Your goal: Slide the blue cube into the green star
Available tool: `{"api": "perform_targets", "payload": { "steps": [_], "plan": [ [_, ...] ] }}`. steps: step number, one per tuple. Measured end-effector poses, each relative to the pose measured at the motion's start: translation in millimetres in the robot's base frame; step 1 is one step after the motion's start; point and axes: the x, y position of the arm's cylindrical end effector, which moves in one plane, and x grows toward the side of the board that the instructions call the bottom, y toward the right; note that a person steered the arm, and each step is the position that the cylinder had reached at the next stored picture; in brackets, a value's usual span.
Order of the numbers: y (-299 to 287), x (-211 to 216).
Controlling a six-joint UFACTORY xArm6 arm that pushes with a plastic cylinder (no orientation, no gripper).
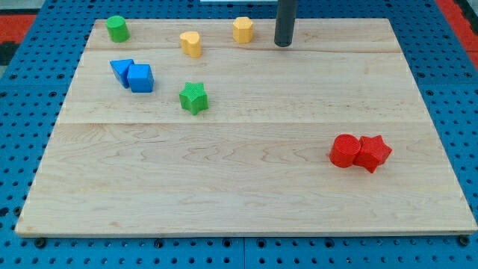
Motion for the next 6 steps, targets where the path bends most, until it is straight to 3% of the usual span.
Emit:
{"api": "perform_targets", "payload": {
  "steps": [1, 2, 4, 6],
  "plan": [
    [0.0, 4.2],
    [-38.4, 38.2],
    [-142.3, 25.2],
    [-182.7, 24.7]
  ]
}}
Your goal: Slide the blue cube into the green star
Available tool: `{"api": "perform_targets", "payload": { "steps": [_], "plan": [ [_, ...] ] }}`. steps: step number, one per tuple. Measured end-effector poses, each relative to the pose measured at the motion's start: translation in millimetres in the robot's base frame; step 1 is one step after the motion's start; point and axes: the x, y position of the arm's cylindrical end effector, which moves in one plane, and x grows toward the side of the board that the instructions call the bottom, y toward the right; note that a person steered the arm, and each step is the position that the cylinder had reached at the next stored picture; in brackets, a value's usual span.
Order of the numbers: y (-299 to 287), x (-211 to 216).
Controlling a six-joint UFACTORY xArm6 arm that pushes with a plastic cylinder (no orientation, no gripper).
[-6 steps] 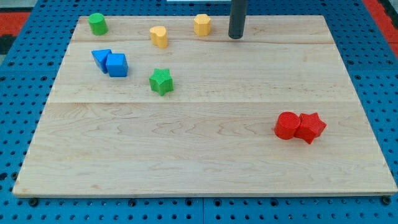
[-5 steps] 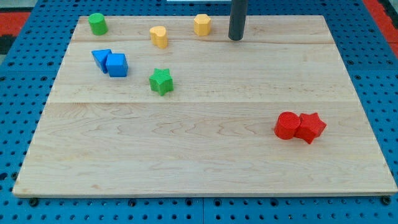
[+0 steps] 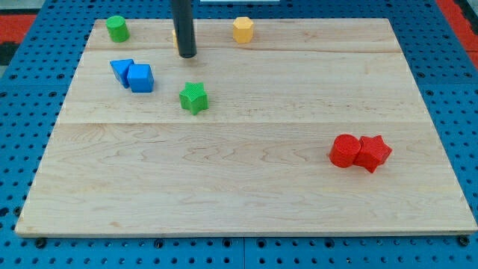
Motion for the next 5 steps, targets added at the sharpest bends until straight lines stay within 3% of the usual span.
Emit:
{"api": "perform_targets", "payload": {
  "steps": [1, 3, 4, 5],
  "plan": [
    [-48.9, 0.0],
    [-96.9, 58.6],
    [-70.2, 90.3],
    [-22.2, 93.3]
  ]
}}
